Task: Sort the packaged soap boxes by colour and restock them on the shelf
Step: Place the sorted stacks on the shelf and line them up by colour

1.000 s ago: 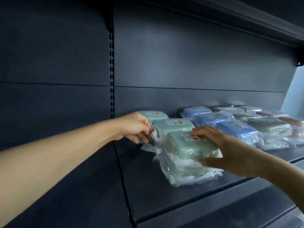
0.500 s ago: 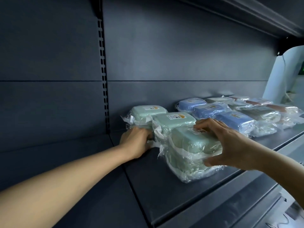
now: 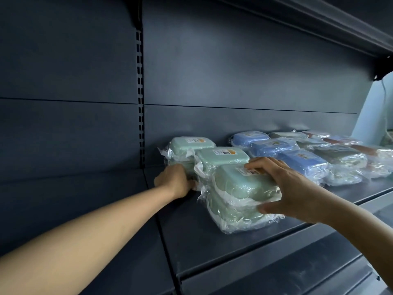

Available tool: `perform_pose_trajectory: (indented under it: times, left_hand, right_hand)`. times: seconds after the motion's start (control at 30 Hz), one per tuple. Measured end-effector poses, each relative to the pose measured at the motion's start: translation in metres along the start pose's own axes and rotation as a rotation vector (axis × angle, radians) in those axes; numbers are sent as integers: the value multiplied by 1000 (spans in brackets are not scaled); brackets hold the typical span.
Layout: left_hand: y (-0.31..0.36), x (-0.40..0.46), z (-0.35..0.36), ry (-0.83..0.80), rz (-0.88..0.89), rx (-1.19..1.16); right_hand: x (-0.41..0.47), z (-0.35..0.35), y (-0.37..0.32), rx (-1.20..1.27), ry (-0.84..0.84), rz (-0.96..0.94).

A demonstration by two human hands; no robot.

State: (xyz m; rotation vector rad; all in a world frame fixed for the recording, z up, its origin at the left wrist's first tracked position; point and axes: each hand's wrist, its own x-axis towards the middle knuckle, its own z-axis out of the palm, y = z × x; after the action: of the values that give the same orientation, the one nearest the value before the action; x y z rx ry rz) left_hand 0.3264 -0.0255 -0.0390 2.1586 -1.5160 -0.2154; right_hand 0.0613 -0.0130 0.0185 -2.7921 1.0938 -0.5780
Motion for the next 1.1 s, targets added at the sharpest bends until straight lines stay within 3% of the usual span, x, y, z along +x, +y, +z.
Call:
perform_pose_trajectory:
  times: [0.3,0.67,0.93,1.1]
  left_hand:
    - [-7,-6,-10,-76,-83,20]
    - [-54,-63,-58,-149,12,6]
    - [-55,-68,-71,-23,-64,-99]
    - [-54,-45,-92,72,-203,-333]
  right_hand:
    - [0,-3,8,-17,-5,-72]
    - [-2,-11,0,-71,-90,-81]
    - [-3,-31,-13,50,-244,-42]
    - [19,-40,-24,60,-100,-76]
